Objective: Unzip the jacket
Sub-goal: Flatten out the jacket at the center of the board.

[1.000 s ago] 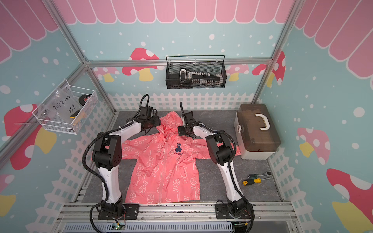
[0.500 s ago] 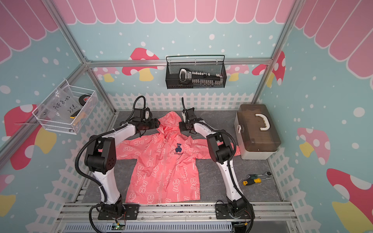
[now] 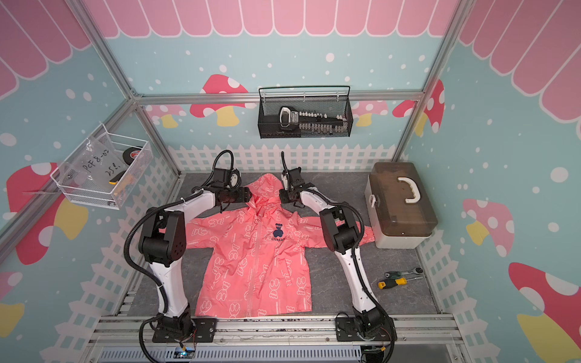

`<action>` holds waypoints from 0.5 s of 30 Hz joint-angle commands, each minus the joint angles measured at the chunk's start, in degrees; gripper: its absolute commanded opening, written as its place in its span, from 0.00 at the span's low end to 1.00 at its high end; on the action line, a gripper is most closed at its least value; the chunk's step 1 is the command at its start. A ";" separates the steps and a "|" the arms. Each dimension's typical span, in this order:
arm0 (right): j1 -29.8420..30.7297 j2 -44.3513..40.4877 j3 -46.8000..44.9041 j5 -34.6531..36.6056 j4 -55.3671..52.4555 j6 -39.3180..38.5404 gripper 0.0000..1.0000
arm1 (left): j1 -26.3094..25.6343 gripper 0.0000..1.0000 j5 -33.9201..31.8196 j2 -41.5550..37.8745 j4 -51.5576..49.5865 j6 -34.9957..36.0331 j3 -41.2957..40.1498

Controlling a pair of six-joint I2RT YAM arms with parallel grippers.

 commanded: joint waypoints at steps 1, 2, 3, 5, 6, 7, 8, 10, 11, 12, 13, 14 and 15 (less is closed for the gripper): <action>0.04 0.70 2.21 1.06 -0.11 -0.55 0.23 | -0.61 0.76 -2.56 -3.13 -1.45 5.38 -1.47; 0.10 0.51 2.32 1.26 -0.18 -0.63 0.20 | -1.12 0.76 -4.39 -2.95 -1.95 6.35 -0.99; 0.05 0.29 2.44 1.27 -0.20 -0.72 0.17 | -1.65 0.76 -6.69 -2.36 -3.10 7.25 -0.02; 0.10 -0.35 2.42 1.05 -0.28 -0.94 0.12 | -2.37 0.76 -10.40 -0.64 -5.79 7.90 2.98; 0.10 -0.73 2.41 0.81 -0.39 -1.05 0.10 | -2.36 0.76 -11.96 0.14 -6.64 7.54 4.18; 0.10 -1.17 2.17 0.55 -0.51 -1.06 0.09 | -2.41 0.76 -13.01 1.02 -7.31 7.16 5.39; 0.10 -1.78 1.88 0.18 -0.47 -1.16 0.07 | -2.43 0.76 -13.19 1.72 -7.68 7.11 6.53; 0.26 -2.84 1.54 -0.55 -0.53 -1.38 0.05 | -2.52 0.76 -13.17 2.89 -8.26 6.94 8.75; 0.35 -3.46 1.34 -0.65 -0.44 -1.50 0.04 | -2.65 0.76 -12.86 3.40 -8.67 6.93 10.00; 0.45 -3.93 1.28 -0.82 -0.38 -1.74 0.03 | -2.78 0.76 -12.60 3.82 -8.85 6.85 10.98; 0.54 -4.58 1.30 -0.84 -0.46 -1.93 0.03 | -2.91 0.76 -12.17 4.24 -8.92 6.76 12.02; 0.63 -5.14 1.31 -0.97 -0.47 -2.03 0.02 | -3.12 0.76 -11.67 4.71 -9.18 6.92 13.10; 0.72 -5.60 1.36 -1.10 -0.43 -2.13 0.02 | -3.22 0.76 -11.35 5.29 -9.51 7.16 14.11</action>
